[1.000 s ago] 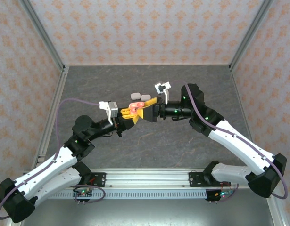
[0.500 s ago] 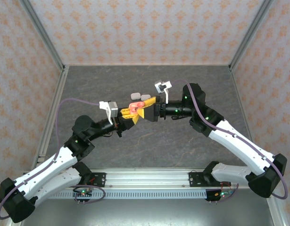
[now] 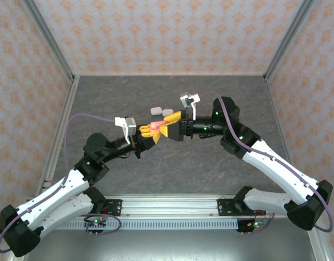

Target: Insert the wireless bluetooth earbuds into the charging case

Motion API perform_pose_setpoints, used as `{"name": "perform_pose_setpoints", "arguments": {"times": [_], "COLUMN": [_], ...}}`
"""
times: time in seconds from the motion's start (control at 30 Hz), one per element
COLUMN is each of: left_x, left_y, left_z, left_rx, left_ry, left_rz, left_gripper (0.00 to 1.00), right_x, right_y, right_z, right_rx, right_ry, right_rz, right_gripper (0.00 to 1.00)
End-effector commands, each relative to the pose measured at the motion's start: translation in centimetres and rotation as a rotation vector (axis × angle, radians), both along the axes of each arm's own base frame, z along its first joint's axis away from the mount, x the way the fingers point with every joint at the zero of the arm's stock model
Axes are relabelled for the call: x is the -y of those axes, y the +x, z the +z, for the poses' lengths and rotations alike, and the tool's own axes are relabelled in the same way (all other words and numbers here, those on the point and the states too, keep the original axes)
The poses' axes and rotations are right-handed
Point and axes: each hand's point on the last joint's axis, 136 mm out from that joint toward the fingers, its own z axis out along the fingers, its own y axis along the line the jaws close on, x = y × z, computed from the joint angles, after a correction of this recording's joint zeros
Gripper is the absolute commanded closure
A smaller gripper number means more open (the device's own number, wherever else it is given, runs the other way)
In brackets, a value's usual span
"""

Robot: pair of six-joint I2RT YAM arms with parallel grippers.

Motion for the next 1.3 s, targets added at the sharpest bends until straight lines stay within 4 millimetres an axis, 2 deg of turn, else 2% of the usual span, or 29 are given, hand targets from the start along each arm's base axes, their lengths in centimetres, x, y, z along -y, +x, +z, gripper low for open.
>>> {"name": "perform_pose_setpoints", "arguments": {"times": [0.0,0.5,0.67,0.73,0.9,1.07,1.13,1.27], "left_x": [-0.1,-0.1,-0.2,-0.2,0.0,0.8,1.3,2.1], "left_y": [0.0,0.2,0.9,1.7,4.2,7.5,9.0,11.8], "left_z": [0.5,0.3,-0.7,-1.6,-4.1,-6.8,-8.3,-11.6], "left_rx": [0.022,0.012,-0.02,-0.049,-0.143,-0.262,-0.329,-0.479], "left_ry": [-0.01,-0.004,0.031,0.057,0.149,0.236,0.281,0.342], "left_rz": [0.009,0.018,0.05,0.081,0.163,0.239,0.264,0.286], "left_gripper": [1.0,1.0,1.0,1.0,1.0,1.0,1.0,1.0], "right_x": [0.6,1.3,2.9,4.0,7.2,12.7,15.0,16.9], "right_y": [-1.2,-0.5,1.5,2.8,5.8,9.0,9.6,9.3], "right_z": [2.0,1.5,0.9,0.3,-0.9,-4.2,-5.7,-7.2], "right_rx": [0.067,0.088,0.121,0.133,0.139,0.06,0.013,-0.004], "right_ry": [0.041,0.005,-0.057,-0.086,-0.119,-0.262,-0.328,-0.382], "right_rz": [0.026,-0.044,-0.211,-0.316,-0.557,-0.884,-0.983,-1.051], "right_gripper": [0.2,0.19,0.08,0.01,0.01,0.01,0.01,0.01]}}
